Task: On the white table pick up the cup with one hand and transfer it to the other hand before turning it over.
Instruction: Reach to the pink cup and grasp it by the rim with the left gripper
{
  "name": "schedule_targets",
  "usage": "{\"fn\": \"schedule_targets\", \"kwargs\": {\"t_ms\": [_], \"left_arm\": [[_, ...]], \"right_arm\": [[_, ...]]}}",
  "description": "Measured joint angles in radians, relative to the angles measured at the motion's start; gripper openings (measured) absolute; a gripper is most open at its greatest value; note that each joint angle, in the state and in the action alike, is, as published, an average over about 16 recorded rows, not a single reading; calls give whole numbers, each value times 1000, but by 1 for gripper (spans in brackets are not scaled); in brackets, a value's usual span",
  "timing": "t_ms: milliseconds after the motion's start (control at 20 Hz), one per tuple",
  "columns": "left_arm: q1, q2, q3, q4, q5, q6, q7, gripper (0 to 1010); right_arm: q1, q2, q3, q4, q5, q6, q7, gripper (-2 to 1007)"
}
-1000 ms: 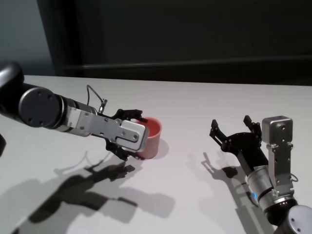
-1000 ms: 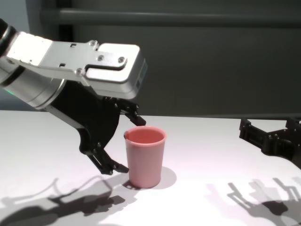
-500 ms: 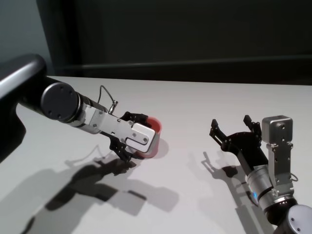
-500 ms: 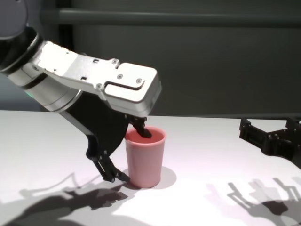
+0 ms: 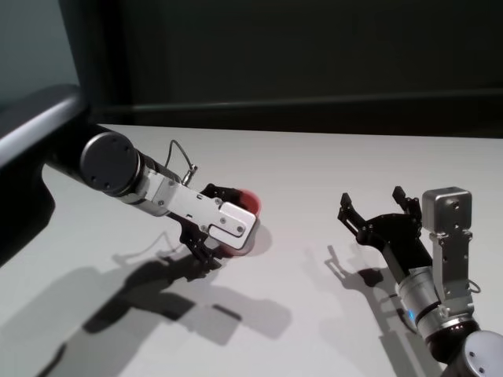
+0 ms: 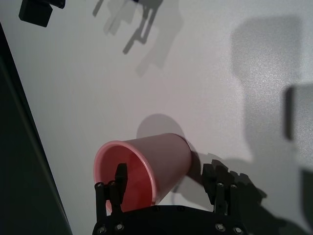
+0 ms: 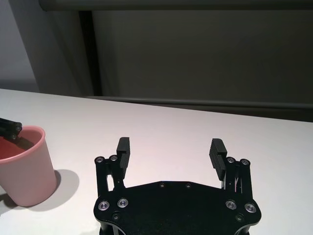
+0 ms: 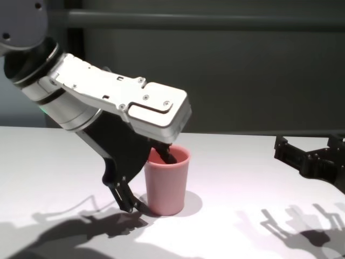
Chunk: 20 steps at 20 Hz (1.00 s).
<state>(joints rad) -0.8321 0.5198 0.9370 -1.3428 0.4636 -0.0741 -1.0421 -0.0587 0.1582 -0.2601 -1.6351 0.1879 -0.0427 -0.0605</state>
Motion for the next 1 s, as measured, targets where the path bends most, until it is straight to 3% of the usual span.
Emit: {"fn": "schedule_targets", "kwargs": {"t_ms": [450, 1000], "left_arm": [[-13, -5, 24, 11, -13, -8, -1, 873], [-18, 10, 40, 3, -43, -12, 1, 545]], "right_arm": [[0, 0, 0, 0, 0, 0, 0, 1002], [0, 0, 0, 0, 0, 0, 0, 1002]]}}
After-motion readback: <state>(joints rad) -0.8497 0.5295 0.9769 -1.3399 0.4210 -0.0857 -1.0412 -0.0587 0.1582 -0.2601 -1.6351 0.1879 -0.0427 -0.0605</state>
